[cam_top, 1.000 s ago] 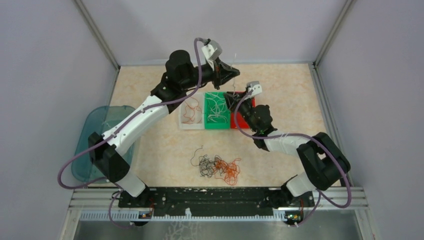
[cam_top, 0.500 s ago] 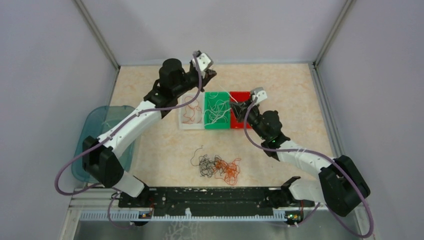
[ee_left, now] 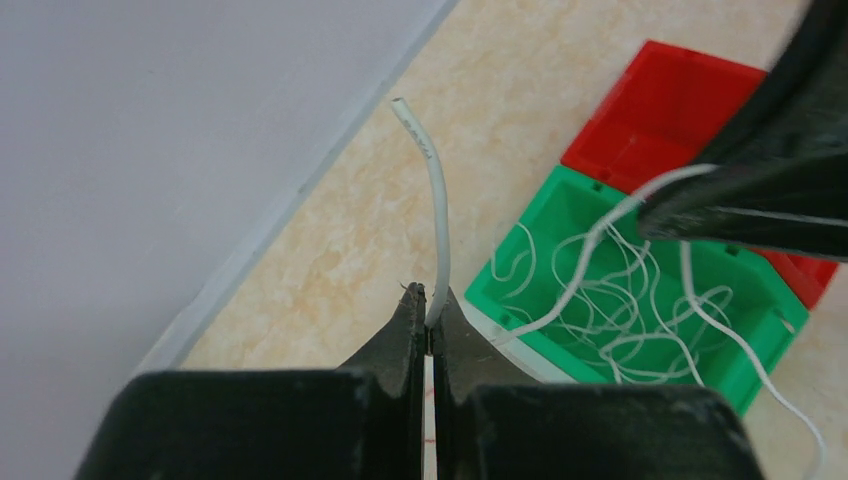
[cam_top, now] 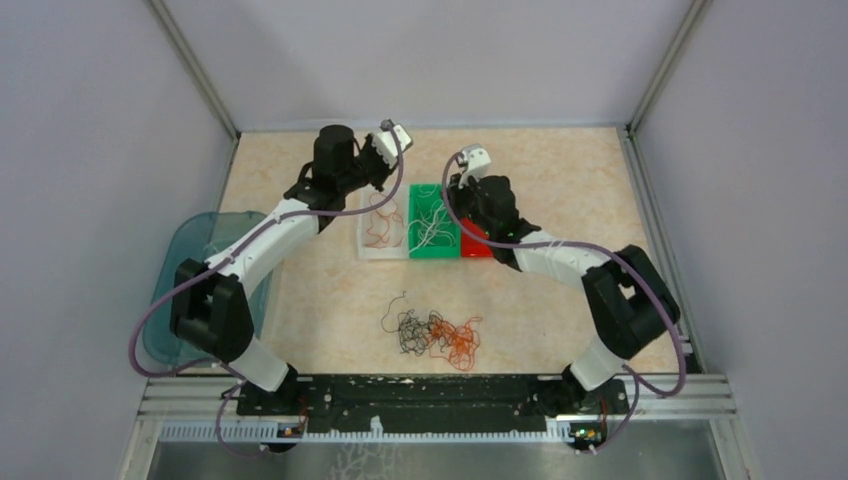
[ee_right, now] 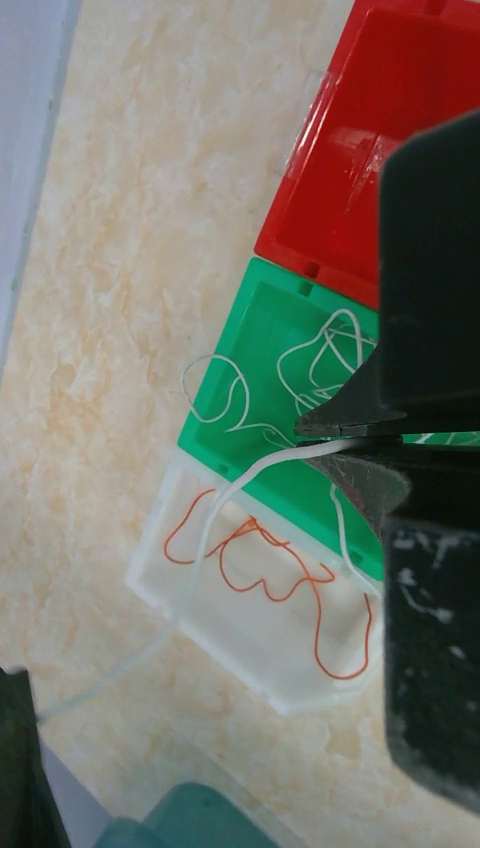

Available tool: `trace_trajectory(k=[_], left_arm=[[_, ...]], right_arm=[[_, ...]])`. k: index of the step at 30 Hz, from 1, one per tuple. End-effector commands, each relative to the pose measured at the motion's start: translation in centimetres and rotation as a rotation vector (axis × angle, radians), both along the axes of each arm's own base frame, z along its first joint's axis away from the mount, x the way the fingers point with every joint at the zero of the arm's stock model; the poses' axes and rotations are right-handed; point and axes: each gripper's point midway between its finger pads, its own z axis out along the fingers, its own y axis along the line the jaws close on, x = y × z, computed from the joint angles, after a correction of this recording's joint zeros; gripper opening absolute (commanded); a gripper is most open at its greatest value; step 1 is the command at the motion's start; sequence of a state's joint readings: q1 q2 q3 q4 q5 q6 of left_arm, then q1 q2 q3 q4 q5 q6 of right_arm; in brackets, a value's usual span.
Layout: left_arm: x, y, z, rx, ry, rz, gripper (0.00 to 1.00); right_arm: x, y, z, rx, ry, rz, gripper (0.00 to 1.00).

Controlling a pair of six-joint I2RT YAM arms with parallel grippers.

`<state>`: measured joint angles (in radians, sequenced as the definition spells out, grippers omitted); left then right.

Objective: Untangle the cables
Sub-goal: Place the cable in the bin.

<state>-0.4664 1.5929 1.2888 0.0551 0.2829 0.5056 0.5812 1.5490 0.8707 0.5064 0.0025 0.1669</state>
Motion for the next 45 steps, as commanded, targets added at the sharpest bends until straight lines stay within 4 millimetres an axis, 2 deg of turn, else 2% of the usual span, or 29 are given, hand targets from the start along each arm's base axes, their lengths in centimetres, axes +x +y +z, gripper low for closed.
trace_trajectory(k=[1, 4, 8, 11, 13, 16, 18, 20, 22, 23, 25, 29, 33, 38, 42, 45], left_arm=[[-3.5, -0.5, -2.0, 0.044, 0.049, -0.129, 0.0], [-6.4, -1.2, -4.1, 0.063, 0.124, -0.26, 0.0], [-10.8, -2.5, -6.9, 0.098, 0.186, -0.478, 0.0], [-12.0, -3.2, -9.0, 0.164, 0.194, -0.543, 0.0], [-11.5, -3.7, -10.0, 0.183, 0.206, -0.529, 0.0], [-9.5, -4.3, -10.7, 0.193, 0.22, -0.471, 0.0], [-7.8, -4.6, -11.1, 0.203, 0.215, -0.419, 0.0], [-6.0, -4.5, -11.1, 0.222, 0.174, -0.366, 0.0], [-5.0, -4.4, -11.5, 0.263, 0.127, -0.35, 0.0], [-4.6, -4.4, -11.7, 0.281, 0.108, -0.34, 0.0], [-3.9, -4.4, -12.2, 0.306, 0.09, -0.325, 0.0], [-3.1, -5.1, -13.1, 0.366, 0.058, -0.322, 0.0], [-2.7, -6.7, -14.2, 0.441, 0.025, -0.345, 0.0], [-1.9, -8.3, -16.0, 0.478, 0.094, -0.345, 0.0], [-1.5, -7.4, -17.9, 0.555, 0.131, -0.32, 0.14], [-1.5, -6.1, -18.6, 0.619, 0.126, -0.314, 0.29]], right_arm=[[2.5, 1.2, -1.8, -0.032, 0.076, 0.004, 0.0], [3.5, 1.7, -3.9, -0.048, 0.144, 0.017, 0.0], [4.4, 2.0, -4.5, -0.005, 0.195, 0.039, 0.03], [4.3, 2.5, -4.7, 0.02, 0.226, 0.075, 0.1], [3.8, 2.9, -4.5, 0.045, 0.244, 0.117, 0.2], [2.9, 3.1, -3.3, 0.076, 0.257, 0.17, 0.37], [2.3, 2.8, -2.2, 0.09, 0.257, 0.195, 0.41], [1.7, 2.3, -0.6, 0.114, 0.244, 0.208, 0.42], [1.3, 1.3, 0.1, 0.122, 0.247, 0.2, 0.43], [1.0, 0.8, 1.6, 0.134, 0.223, 0.196, 0.43], [0.7, -0.4, 2.9, 0.155, 0.204, 0.189, 0.41], [-0.1, -2.5, 4.7, 0.184, 0.179, 0.152, 0.41], [-0.8, -4.3, 6.2, 0.208, 0.15, 0.093, 0.41], [-1.6, -8.1, 7.2, 0.228, 0.111, -0.068, 0.41], [-2.6, -11.8, 7.5, 0.287, 0.096, -0.19, 0.42], [-3.3, -13.1, 7.6, 0.327, 0.091, -0.219, 0.42]])
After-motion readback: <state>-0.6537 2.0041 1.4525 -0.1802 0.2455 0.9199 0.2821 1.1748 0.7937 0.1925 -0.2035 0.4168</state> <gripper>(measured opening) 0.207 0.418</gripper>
